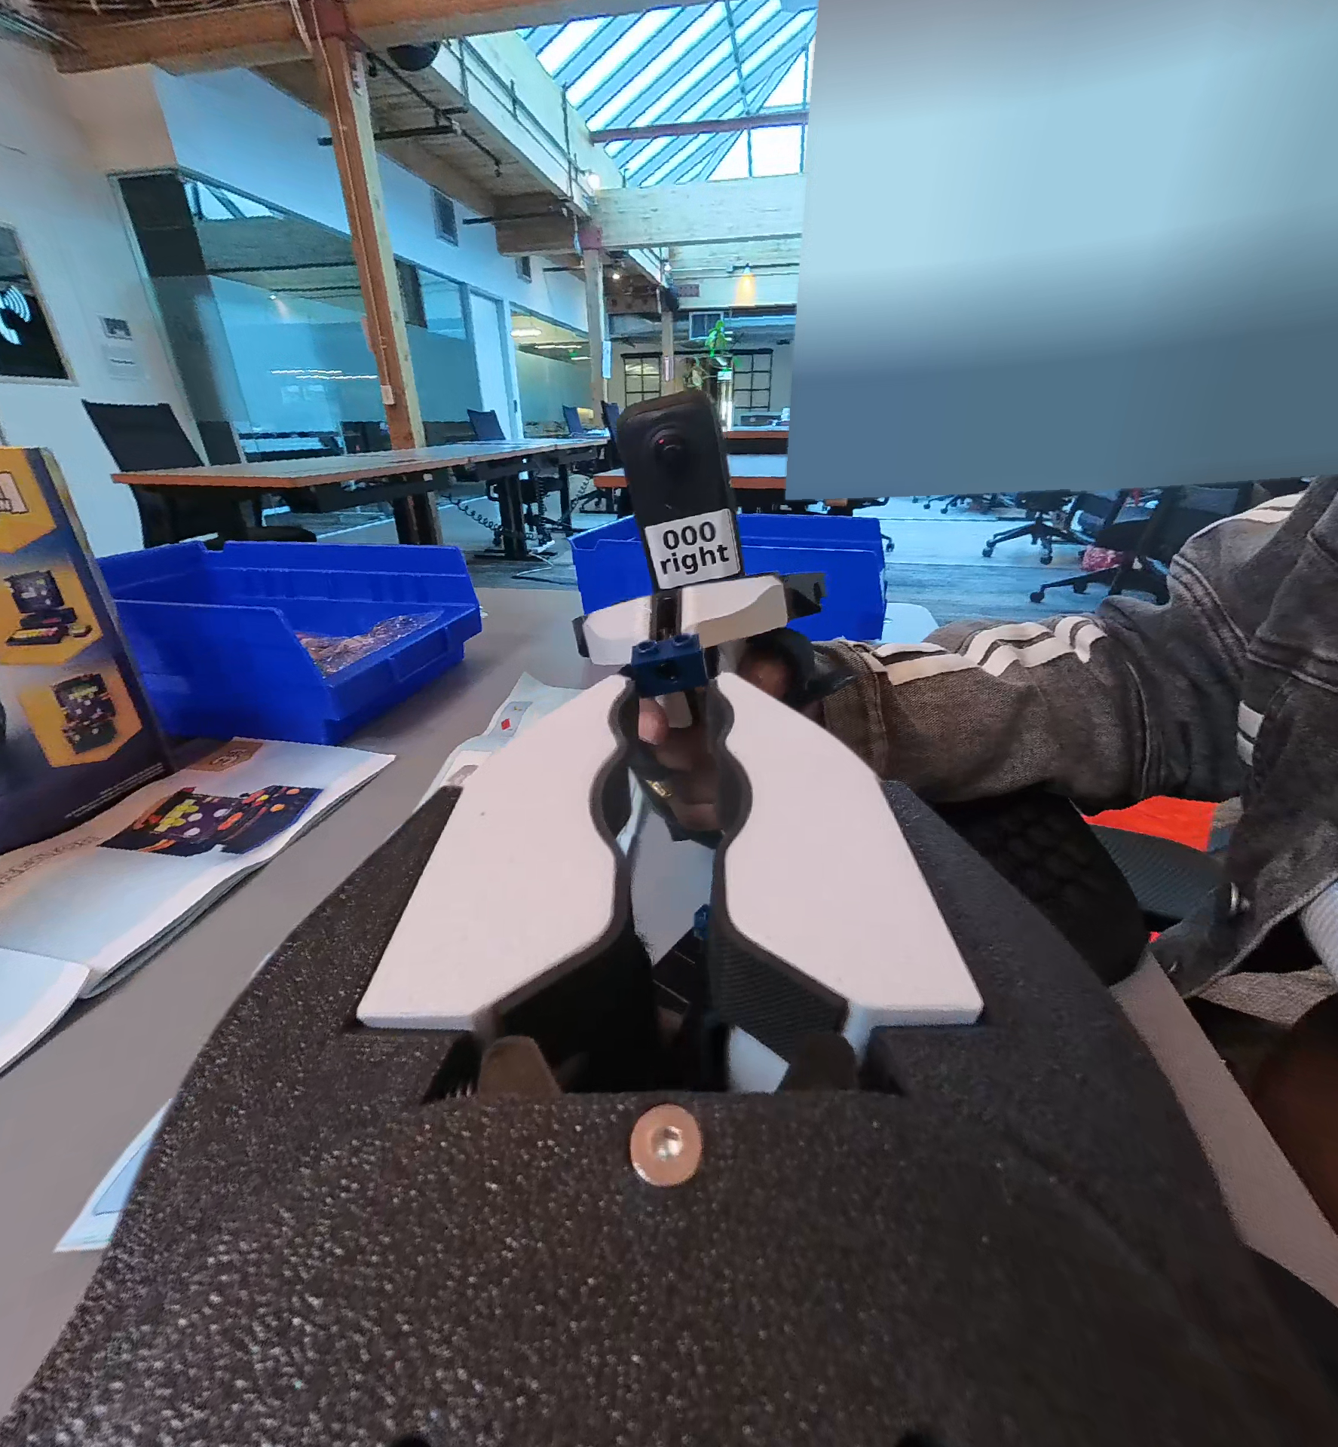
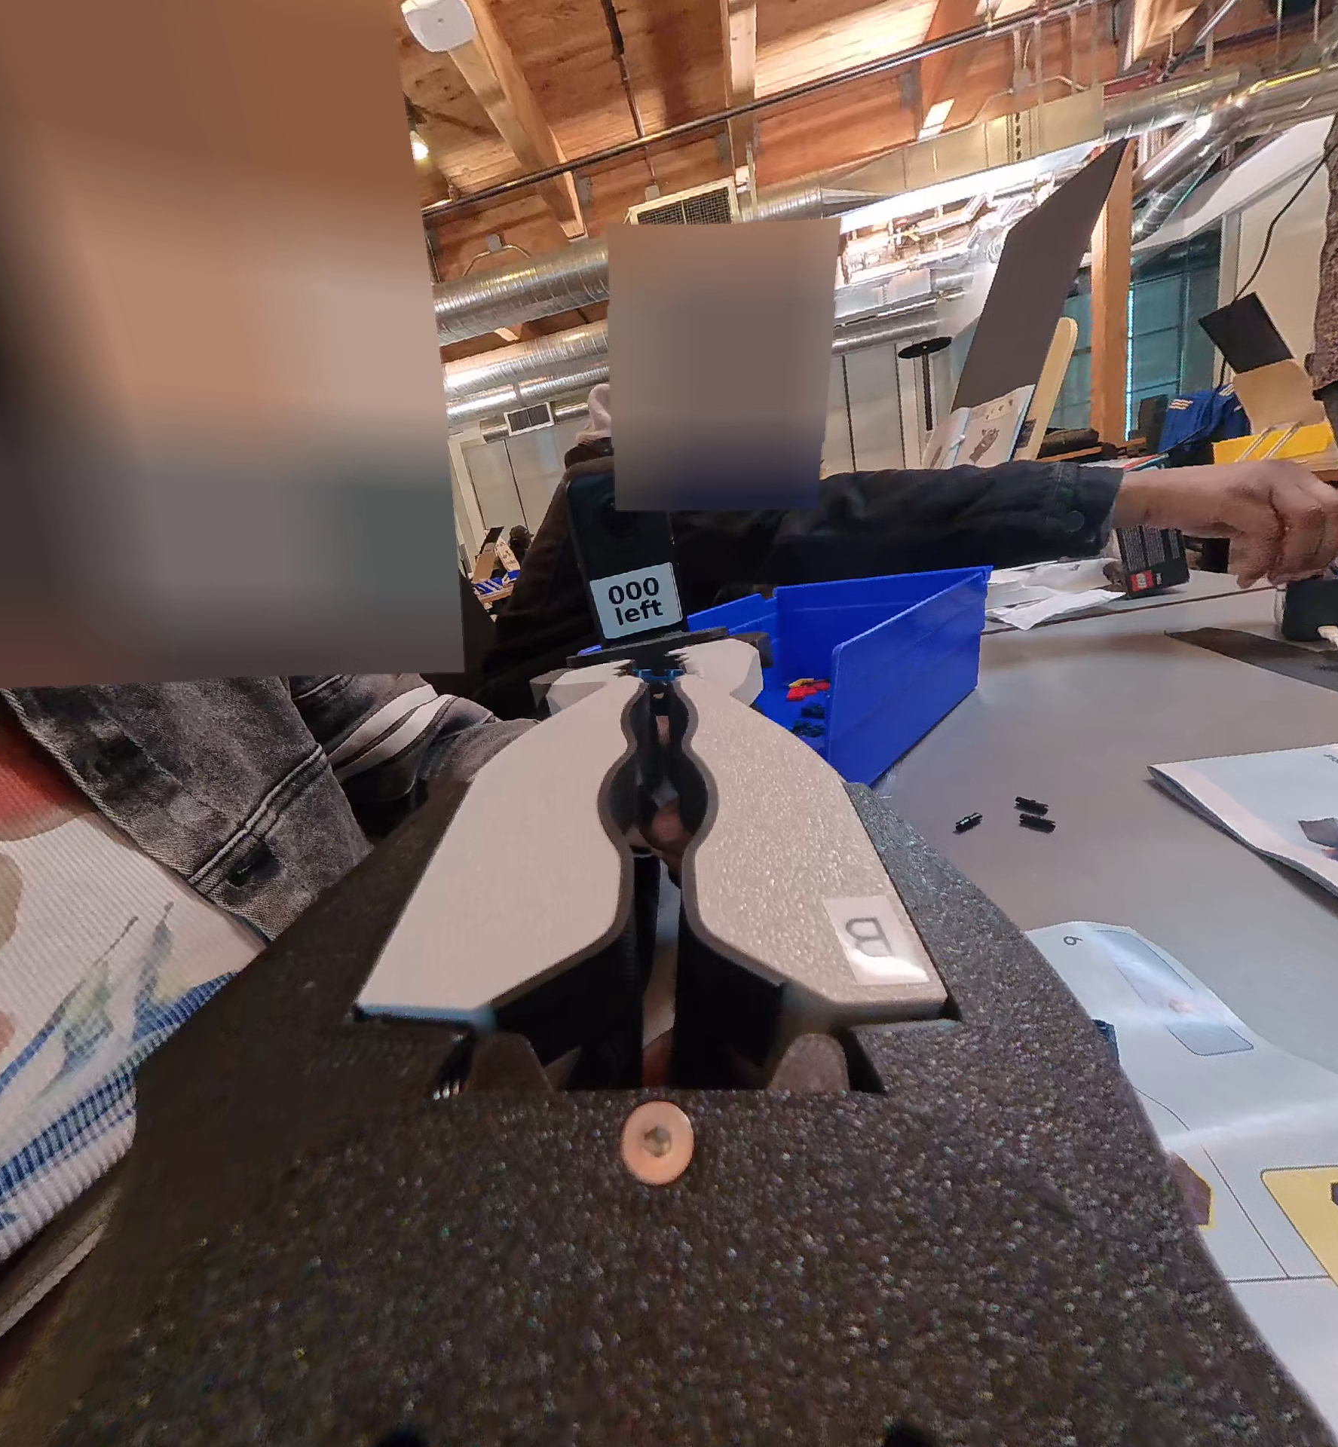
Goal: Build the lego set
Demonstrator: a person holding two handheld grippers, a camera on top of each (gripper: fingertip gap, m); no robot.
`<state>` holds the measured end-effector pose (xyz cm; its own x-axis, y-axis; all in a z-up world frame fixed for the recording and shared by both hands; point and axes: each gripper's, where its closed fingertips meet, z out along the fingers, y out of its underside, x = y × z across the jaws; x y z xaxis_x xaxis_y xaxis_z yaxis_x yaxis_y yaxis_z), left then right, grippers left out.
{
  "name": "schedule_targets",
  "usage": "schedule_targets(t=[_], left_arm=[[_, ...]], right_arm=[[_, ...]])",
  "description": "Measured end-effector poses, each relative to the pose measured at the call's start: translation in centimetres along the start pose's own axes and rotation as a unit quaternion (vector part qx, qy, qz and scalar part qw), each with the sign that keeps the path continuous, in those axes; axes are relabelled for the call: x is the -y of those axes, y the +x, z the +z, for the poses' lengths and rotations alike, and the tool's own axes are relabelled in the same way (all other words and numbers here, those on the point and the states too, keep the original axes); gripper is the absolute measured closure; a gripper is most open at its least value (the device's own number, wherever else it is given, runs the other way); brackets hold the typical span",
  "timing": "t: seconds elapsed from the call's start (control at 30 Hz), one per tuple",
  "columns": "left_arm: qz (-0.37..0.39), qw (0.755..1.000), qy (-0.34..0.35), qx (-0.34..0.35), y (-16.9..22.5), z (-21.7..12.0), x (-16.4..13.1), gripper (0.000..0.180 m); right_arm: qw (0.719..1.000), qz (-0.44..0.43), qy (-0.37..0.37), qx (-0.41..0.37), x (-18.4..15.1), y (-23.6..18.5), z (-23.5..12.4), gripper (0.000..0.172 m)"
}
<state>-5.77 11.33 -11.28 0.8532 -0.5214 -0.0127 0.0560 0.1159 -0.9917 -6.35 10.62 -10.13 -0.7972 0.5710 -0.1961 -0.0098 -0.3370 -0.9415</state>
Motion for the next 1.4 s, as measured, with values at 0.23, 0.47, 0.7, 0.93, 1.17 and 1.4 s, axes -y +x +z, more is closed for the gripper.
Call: schedule_targets(t=[0.23, 0.47, 0.7, 0.93, 1.17, 1.4], left_arm=[[0.002, 1.0, -0.005, 0.001, -0.21, -0.24, -0.09, 0.165], [0.01, 1.0, -0.006, 0.006, -0.28, -0.33, -0.34, 0.165], [0.015, 1.0, -0.003, 0.007, -0.15, -0.33, -0.31, 0.165], [0.018, 1.0, -0.002, 0.018, -0.47, -0.43, -0.3, 0.158], [0.026, 1.0, -0.005, 0.011, -0.21, -0.36, -0.37, 0.164], [0.027, 1.0, -0.005, 0.008, -0.22, -0.39, -0.29, 0.164]], right_arm=[[1.0, 0.002, -0.006, -0.007, -0.16, 0.21, 0.01, 0.168], [1.0, 0.003, -0.013, -0.017, -0.33, 0.49, -0.02, 0.168], [1.0, 0.001, -0.012, -0.018, -0.33, 0.53, -0.05, 0.167], [1.0, 0.002, -0.013, -0.018, -0.38, 0.53, -0.03, 0.168], [1.0, -0.001, -0.02, -0.018, -0.6, 0.52, 0.03, 0.168], [1.0, -0.003, -0.022, -0.017, -0.6, 0.42, 0.06, 0.167]])
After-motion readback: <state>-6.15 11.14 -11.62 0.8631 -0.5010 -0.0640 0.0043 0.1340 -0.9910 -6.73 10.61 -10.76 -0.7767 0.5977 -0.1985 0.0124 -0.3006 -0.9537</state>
